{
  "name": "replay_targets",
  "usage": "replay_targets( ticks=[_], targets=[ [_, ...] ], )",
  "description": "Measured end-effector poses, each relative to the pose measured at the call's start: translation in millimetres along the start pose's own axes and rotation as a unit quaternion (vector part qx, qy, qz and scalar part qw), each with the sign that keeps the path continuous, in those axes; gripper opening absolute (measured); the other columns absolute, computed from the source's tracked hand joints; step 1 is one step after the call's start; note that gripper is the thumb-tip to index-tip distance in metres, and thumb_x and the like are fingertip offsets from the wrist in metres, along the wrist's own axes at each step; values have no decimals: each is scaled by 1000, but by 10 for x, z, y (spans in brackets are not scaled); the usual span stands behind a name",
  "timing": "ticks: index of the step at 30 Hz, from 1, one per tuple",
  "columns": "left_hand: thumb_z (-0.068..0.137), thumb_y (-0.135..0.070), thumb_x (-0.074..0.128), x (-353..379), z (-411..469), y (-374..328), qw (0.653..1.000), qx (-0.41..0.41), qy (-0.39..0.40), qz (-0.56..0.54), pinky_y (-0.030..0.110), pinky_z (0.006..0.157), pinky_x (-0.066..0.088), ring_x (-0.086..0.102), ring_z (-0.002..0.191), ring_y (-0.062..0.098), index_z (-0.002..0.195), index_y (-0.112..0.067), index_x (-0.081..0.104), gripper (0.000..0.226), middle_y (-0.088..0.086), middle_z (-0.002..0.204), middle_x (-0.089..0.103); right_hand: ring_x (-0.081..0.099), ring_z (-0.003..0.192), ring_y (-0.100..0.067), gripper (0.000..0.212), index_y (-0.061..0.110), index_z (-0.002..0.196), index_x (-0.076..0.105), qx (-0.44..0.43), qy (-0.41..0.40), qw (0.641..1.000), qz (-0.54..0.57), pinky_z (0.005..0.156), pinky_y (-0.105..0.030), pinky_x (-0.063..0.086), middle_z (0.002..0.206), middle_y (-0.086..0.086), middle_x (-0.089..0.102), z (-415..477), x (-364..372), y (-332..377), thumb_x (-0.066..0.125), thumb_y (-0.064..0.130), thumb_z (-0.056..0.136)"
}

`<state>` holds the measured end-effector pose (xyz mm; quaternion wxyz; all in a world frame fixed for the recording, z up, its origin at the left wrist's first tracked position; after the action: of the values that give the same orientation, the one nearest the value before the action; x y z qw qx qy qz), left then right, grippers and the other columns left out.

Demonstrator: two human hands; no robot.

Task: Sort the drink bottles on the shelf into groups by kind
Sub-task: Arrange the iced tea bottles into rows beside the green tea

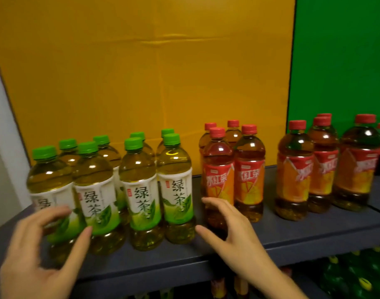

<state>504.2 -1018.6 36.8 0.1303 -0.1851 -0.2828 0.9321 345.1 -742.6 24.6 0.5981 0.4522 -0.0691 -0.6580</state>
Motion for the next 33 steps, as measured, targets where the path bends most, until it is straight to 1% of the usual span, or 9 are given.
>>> replay_targets(
  ticks=[5,9,13,17,20,23,26,29,33],
  targets=[
    [70,-57,58,726,-159,-1100,983,96,133,-78,9,74,48,63,78,0,86,-41,60,23,-18,89,66,55,103,6,22,32,105,61,-6,-77,995,-62,86,-10,42,104,23,61,-153,-771,-210,64,31,84],
    [70,-46,57,1403,-327,-1606,958,114,234,-122,8,63,45,61,70,2,88,-34,61,23,-14,80,65,59,94,3,17,27,97,64,21,-146,986,-78,76,-7,45,97,19,63,-242,-1494,-525,65,17,83],
    [72,-48,58,2114,-613,-2038,935,119,295,-156,11,68,46,62,79,1,88,-32,62,22,-17,90,63,62,84,-6,17,26,94,59,46,-224,969,-94,71,-23,50,95,12,63,-313,-2128,-986,65,16,82],
    [80,-40,64,2808,-954,-2461,916,76,338,-202,15,85,48,53,106,-8,105,-39,56,27,-27,111,54,52,97,-14,35,20,106,49,84,-247,960,-101,79,-25,38,104,5,52,-277,-2637,-1467,70,21,78],
    [86,-38,60,3320,-1155,-2777,905,52,373,-197,13,94,43,47,112,-12,113,-44,48,31,-29,120,49,47,107,-15,63,14,123,41,108,-214,967,-84,89,-30,40,116,3,45,-175,-2863,-1768,75,30,72],
    [89,-37,54,3801,-1227,-2935,909,12,376,-181,19,103,39,42,121,-6,127,-39,39,41,-22,132,44,49,107,-10,78,21,127,34,114,-132,984,-36,92,-28,42,119,7,48,-44,-2872,-2012,79,34,65],
    [94,-29,48,4149,-1260,-3008,913,-34,368,-171,28,113,29,29,135,3,143,-30,18,57,-14,146,29,55,96,3,65,30,118,38,125,-47,990,36,81,-18,44,104,21,55,34,-2751,-2156,78,36,67],
    [96,-24,43,4354,-1258,-3076,918,-68,354,-166,31,117,20,16,142,6,147,-26,-1,67,-9,155,11,59,96,1,45,38,104,45,110,-22,991,74,86,-25,48,102,20,61,75,-2723,-2250,74,40,69],
    [96,-22,44,4481,-1153,-3084,929,-85,319,-165,22,110,21,17,137,2,147,-23,1,67,-7,155,13,59,93,5,42,41,96,46,84,-28,991,100,82,-19,48,99,21,61,89,-2824,-2296,73,43,64]
  ],
)
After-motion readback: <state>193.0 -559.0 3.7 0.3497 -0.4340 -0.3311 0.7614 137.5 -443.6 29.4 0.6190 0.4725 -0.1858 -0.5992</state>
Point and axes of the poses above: each hand's wrist, its own z-axis towards the middle knuckle, its own x-axis out of the palm, y = z × x, the point moved 6 cm from there along z, towards the middle knuckle
